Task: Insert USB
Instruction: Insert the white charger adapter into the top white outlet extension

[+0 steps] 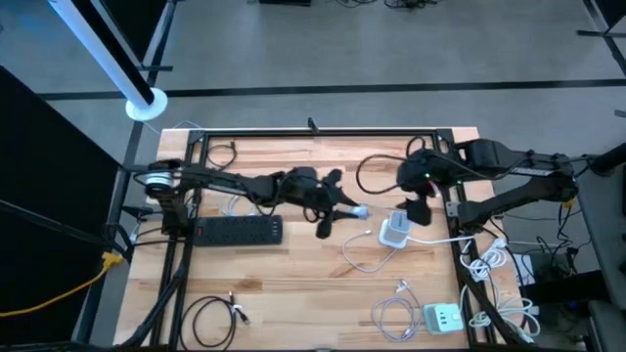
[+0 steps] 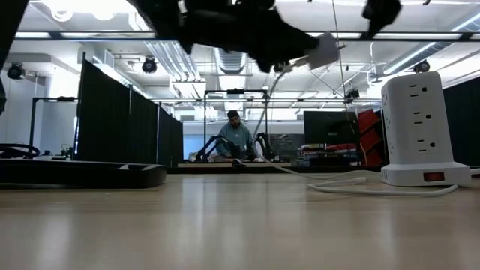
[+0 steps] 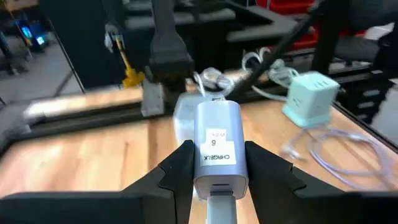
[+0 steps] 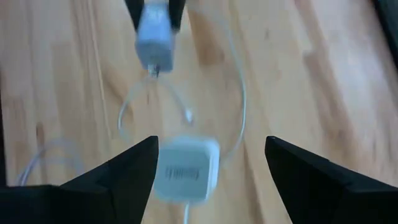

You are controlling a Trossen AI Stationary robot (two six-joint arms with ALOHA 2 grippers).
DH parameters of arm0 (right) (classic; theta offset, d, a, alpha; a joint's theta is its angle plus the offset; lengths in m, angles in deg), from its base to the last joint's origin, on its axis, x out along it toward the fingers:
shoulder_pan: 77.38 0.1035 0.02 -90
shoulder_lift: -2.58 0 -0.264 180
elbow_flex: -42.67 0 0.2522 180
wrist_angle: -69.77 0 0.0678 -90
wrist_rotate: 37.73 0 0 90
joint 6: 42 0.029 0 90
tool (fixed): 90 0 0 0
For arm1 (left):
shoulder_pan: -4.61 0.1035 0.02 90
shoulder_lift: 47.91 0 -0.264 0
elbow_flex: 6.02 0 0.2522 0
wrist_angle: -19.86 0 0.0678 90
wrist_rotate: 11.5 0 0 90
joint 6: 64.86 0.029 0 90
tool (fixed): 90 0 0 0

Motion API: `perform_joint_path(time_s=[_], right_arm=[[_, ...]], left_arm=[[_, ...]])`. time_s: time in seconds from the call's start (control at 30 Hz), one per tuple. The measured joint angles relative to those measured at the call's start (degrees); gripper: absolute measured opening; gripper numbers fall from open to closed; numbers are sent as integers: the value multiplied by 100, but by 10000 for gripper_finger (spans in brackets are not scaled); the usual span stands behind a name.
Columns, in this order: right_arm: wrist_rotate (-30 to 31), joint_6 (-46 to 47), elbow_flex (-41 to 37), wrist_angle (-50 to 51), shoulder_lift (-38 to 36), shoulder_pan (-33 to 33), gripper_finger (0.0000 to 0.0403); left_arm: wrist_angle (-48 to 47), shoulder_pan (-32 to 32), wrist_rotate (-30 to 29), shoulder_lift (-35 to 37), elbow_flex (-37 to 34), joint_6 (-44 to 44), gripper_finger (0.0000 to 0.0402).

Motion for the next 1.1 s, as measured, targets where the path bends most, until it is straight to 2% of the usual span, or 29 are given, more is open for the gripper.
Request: perform_joint_path(time_s=[0.17,0.3,0.57,0.93,1.1], right_arm=[[-474,848,-53,379,-39,236,283],[-550,1028,-305,348,23,538,305],[-203,1556,-1125,-110,29,838,333],[-200,1749,-2121,-752,75,838,334],[129,1811,-2301,-1096,73,838,319]], left_arm=[[-986,1,1,-691,889,478,114],[-1468,-3,27,-987,1295,669,114],[-1416,-34,-40,-1032,1276,740,114],[-1292,-47,-265,-1032,1185,761,114],[-973,-48,-259,-1117,1184,766,114]])
